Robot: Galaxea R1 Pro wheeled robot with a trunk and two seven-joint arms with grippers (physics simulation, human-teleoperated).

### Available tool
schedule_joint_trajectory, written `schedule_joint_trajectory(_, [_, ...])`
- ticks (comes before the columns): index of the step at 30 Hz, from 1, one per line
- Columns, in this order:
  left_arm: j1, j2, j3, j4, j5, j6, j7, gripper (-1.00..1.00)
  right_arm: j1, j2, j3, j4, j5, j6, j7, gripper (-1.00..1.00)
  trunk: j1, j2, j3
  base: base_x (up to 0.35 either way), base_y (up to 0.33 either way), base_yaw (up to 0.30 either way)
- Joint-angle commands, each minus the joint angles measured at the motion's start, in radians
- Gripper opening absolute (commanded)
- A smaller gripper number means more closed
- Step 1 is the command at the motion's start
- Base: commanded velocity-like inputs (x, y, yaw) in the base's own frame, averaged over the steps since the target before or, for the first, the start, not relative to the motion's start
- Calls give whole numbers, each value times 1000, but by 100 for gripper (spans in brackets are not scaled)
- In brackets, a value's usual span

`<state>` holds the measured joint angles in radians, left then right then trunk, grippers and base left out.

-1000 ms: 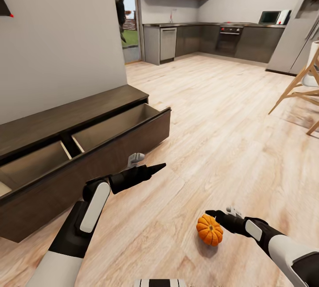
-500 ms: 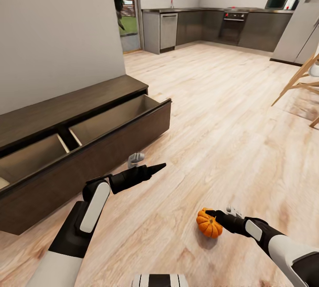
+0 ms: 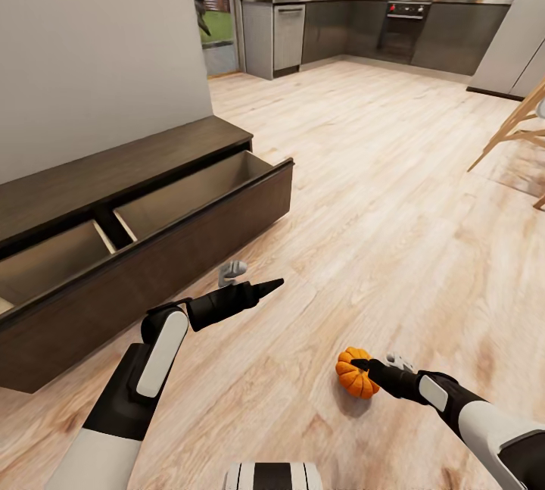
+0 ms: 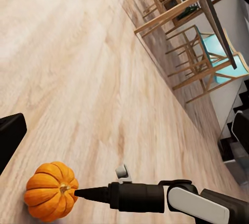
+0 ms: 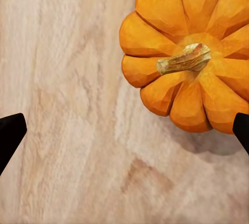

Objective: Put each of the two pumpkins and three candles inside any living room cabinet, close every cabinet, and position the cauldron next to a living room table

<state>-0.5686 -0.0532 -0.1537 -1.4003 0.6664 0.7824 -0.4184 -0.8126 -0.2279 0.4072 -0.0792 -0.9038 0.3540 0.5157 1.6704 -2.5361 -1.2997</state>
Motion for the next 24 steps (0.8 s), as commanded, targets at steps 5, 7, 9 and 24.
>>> schedule_joint_trajectory(5, [0,0,0,0,2,6,-1,100,0,-1,7,-1,-10,5,0,100,0,0,-1,0,0,0])
schedule_joint_trajectory(7, [0,0,1,0,2,6,-1,100,0,-1,7,-1,-10,5,0,100,0,0,-1,0,0,0])
schedule_joint_trajectory(9, [0,0,1,0,2,6,-2,100,0,-1,7,0,-10,5,0,100,0,0,-1,0,0,0])
schedule_joint_trajectory(24, [0,0,1,0,2,5,0,100,0,-1,7,0,-10,5,-1,100,0,0,-1,7,-53,0])
